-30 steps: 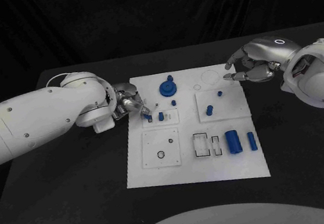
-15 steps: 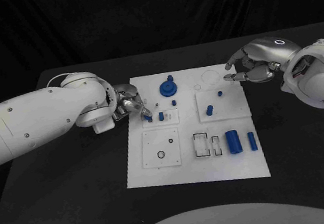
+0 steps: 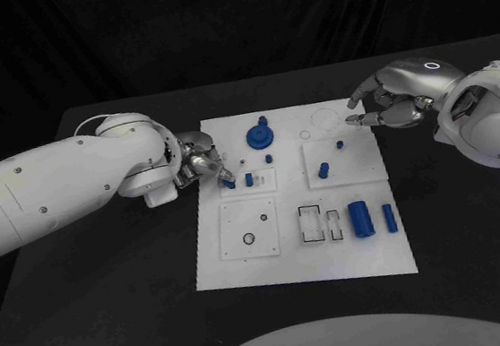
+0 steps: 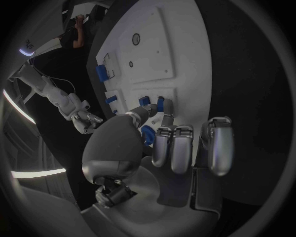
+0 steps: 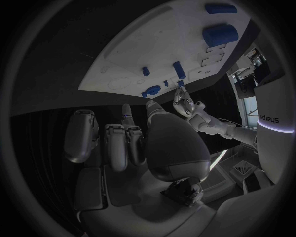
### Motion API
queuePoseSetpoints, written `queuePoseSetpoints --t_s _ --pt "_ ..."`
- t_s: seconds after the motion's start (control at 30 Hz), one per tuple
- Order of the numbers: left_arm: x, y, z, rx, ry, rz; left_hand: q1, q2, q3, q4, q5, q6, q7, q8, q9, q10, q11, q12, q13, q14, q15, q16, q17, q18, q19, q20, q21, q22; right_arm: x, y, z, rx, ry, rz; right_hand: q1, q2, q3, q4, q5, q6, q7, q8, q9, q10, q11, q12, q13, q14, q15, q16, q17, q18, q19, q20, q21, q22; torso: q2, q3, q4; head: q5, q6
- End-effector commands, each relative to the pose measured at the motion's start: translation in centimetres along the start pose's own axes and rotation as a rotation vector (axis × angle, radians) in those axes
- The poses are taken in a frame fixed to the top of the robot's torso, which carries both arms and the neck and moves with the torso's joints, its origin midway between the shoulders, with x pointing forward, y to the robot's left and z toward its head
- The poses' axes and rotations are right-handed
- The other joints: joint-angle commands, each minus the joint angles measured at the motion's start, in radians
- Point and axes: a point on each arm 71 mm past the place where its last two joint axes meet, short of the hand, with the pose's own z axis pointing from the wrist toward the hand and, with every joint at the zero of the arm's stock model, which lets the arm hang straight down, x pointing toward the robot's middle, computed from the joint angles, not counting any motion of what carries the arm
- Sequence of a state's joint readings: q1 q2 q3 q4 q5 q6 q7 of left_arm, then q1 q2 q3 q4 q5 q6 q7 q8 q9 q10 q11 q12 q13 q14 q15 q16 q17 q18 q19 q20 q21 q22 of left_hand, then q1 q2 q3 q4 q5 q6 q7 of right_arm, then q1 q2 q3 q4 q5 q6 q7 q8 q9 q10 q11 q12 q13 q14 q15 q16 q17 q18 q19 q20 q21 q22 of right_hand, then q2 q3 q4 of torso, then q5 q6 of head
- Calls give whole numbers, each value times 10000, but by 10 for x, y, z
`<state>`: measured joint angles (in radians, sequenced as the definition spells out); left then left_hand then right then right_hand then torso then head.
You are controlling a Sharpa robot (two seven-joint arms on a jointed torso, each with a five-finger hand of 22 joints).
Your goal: Assemble the parts on the task board
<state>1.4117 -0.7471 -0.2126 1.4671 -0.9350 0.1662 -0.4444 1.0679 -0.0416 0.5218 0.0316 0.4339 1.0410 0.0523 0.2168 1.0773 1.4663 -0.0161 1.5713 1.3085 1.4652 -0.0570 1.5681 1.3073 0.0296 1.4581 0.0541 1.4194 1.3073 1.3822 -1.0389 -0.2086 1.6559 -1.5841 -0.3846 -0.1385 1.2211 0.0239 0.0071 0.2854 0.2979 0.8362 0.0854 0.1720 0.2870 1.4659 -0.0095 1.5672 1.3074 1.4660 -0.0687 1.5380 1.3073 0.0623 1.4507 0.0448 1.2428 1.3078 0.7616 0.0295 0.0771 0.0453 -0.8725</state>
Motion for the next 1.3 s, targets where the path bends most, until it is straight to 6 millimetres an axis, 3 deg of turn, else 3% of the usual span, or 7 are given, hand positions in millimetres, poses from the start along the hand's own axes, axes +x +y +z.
queuePoseSetpoints --t_s 0.03,0.47,0.6,0.77,0.8,0.9,1.3 --pt "3 -1 1 75 158 46 0 106 542 -494 29 10 -61 13 9 1045 -26 -5 2623 1056 -36 27 2635 118 46 -16 -60 2086 1 -1 0 147 48 -5 73 18 -60 -22 53 76 22 -32 -9 1049 59 36 2634 947 48 -37 2371 76 -74 27 -42 1696 1 0 0 -7 -2" --pt "4 0 2 47 192 35 -2 110 544 -496 24 0 -58 8 8 1045 -24 -5 2623 1056 -34 27 2635 119 42 -16 -65 2084 1 -1 -1 165 73 -8 73 18 -60 -22 53 76 22 -32 -9 1049 59 36 2634 947 48 -37 2371 76 -74 27 -42 1696 1 -1 0 14 -2" --pt "4 0 2 48 194 32 -48 122 500 -474 -161 -15 -53 2 8 1045 -12 -5 2623 1056 -25 27 2635 121 33 -11 -80 2080 2 -1 -1 161 73 -8 73 18 -60 -22 53 76 22 -32 -9 1049 59 36 2634 947 48 -37 2371 76 -74 27 -42 1696 0 1 0 8 -2" --pt "4 0 2 81 198 32 -294 215 23 -200 -978 -46 -67 -59 -44 1045 -11 -5 2623 1056 -11 27 2635 124 21 9 -105 2075 2 -1 -1 166 98 -11 107 19 -59 -24 89 84 23 -37 -15 1049 59 36 2634 943 48 -49 2363 80 -79 26 -67 1690 1 1 2 6 -2" --pt "4 0 2 89 195 31 -441 268 -231 19 -1659 -70 -65 -122 -103 1045 3 -5 2623 1056 -2 27 2635 127 10 18 -123 2070 2 -1 -1 168 101 -11 109 19 -58 -25 91 85 23 -37 -16 1049 59 36 2634 941 48 -57 2357 81 -81 26 -71 1689 0 1 1 6 -2" --pt "5 -1 2 112 197 33 -762 290 -981 545 -2552 -36 -26 -240 -250 1045 36 -5 2623 1056 29 27 2635 129 6 45 -141 2067 2 -1 -1 169 103 -11 109 19 -58 -25 91 85 23 -37 -16 1049 59 36 2634 941 48 -57 2357 81 -81 26 -71 1689 0 1 1 8 -2" --pt "5 -1 3 92 256 61 -1396 332 -2479 1590 -3643 190 -5 -222 -335 1045 64 -5 2623 1056 54 27 2635 131 18 70 -152 2069 2 -1 0 168 108 -10 118 20 -56 -28 97 87 22 -37 -16 1049 59 36 2634 941 48 -58 2356 82 -84 26 -80 1687 0 3 -6 3 -2"
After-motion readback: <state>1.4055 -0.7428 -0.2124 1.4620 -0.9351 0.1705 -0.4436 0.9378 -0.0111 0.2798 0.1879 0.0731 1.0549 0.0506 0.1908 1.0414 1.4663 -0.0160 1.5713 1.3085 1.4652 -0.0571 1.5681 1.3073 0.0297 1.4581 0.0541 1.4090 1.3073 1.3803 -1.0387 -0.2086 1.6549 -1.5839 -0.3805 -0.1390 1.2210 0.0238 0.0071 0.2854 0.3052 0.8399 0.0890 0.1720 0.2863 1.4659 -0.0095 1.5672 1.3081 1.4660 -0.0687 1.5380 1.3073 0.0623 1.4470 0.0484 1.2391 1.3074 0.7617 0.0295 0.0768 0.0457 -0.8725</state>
